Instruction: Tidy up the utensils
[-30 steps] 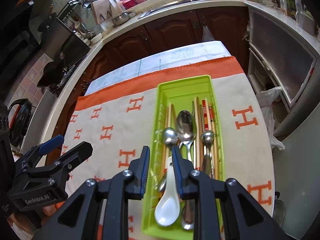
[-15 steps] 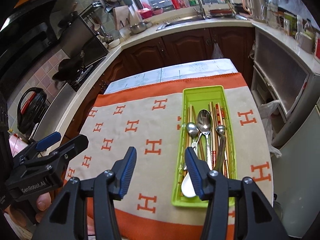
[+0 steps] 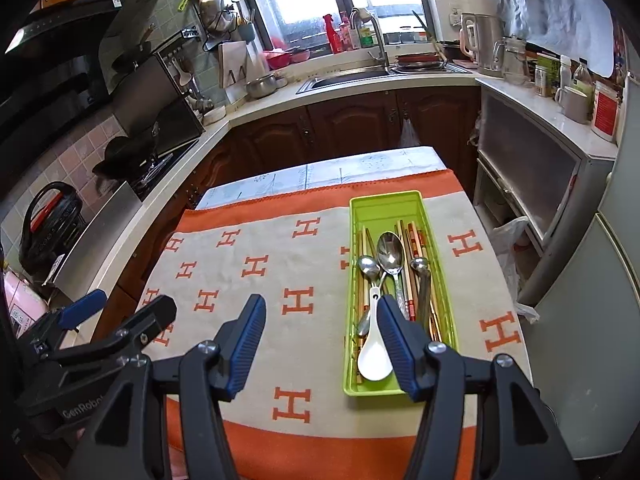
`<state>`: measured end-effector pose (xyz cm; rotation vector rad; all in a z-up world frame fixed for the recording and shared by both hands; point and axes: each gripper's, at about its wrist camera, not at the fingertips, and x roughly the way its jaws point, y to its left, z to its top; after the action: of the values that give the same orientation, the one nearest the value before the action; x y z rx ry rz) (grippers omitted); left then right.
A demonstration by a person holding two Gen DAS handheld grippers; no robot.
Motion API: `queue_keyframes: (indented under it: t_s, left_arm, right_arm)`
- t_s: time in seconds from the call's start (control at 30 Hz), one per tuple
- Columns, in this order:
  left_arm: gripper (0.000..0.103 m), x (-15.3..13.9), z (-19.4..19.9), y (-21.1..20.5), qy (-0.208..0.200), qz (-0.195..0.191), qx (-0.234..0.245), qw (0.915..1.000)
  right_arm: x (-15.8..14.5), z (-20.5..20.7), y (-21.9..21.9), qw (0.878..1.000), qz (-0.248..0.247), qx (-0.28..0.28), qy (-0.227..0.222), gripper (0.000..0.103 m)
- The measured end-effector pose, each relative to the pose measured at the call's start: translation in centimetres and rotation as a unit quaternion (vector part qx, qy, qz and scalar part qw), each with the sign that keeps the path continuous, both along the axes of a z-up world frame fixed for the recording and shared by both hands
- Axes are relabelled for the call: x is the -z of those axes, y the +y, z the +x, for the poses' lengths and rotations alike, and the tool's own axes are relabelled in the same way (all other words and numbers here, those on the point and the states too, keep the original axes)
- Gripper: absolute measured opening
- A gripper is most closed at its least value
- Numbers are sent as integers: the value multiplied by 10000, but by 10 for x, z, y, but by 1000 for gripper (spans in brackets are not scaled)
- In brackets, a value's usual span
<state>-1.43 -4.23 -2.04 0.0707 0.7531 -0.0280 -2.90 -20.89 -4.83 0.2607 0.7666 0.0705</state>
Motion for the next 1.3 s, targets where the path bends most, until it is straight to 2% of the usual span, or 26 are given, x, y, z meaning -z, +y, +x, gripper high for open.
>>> queue_keyframes:
  t_s: [0.57, 1.3]
  left_arm:
    - [102, -8, -6, 11, -213, 31, -69, 9997]
    - [102, -11, -9, 13, -250, 6, -83, 9997]
  right_arm:
    - [-8, -11, 11, 9998, -128, -23, -150, 58]
    - [-8, -10, 13, 9998, -94, -50, -160, 58]
